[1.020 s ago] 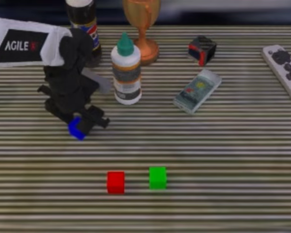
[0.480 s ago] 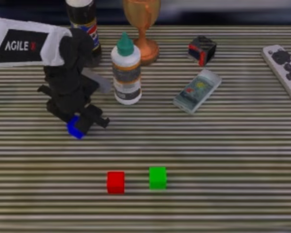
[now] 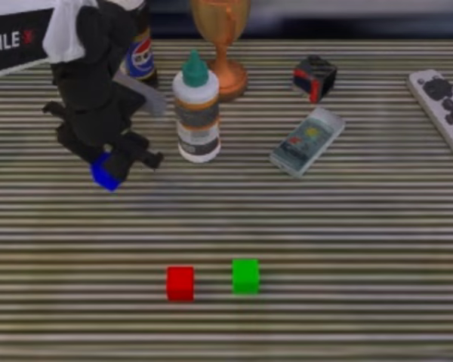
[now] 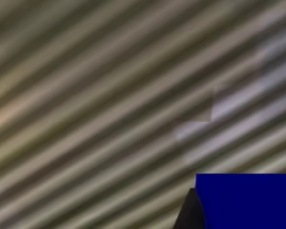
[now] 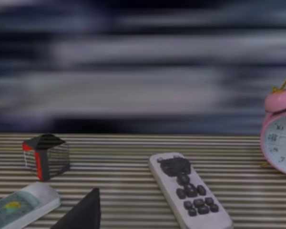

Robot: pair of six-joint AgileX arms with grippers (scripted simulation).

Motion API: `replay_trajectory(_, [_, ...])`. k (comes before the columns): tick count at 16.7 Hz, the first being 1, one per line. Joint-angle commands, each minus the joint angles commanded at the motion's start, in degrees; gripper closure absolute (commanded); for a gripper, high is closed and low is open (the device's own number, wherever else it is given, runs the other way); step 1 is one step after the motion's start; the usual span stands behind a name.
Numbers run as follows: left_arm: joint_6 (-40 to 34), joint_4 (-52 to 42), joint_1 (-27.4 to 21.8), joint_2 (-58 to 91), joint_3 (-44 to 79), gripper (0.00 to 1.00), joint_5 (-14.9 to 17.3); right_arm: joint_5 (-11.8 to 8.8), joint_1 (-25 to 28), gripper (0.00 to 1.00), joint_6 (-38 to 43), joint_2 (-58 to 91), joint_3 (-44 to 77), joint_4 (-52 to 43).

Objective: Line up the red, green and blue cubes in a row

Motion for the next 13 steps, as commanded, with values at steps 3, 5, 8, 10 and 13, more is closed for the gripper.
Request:
replay_trajectory(3, [-0.05,-1.29,0.17,-0.81,0.85,1.0,-0.04,0.0,0.0,0.0,0.0,0.0,0.0,0.0])
replay_trajectory(5, [0.04,-1.14,-0.15,-0.59,0.74,1.0,-0.06,0.0,0.0,0.0,0.0,0.0,0.0,0.0])
replay_trajectory(8, [-1.95,-1.67,-1.4,0.02,1.88,1.0,-0.1,0.0,0.0,0.0,0.0,0.0,0.0,0.0])
replay_trajectory(10, [-6.28,-2.8,-3.99,1.3,4.12,1.0,-0.21,0.0,0.0,0.0,0.0,0.0,0.0,0.0])
replay_trajectory(13, [-16.6,-5.36,-9.84,3.98,8.65,1.0,-0.51,0.0,0.0,0.0,0.0,0.0,0.0,0.0])
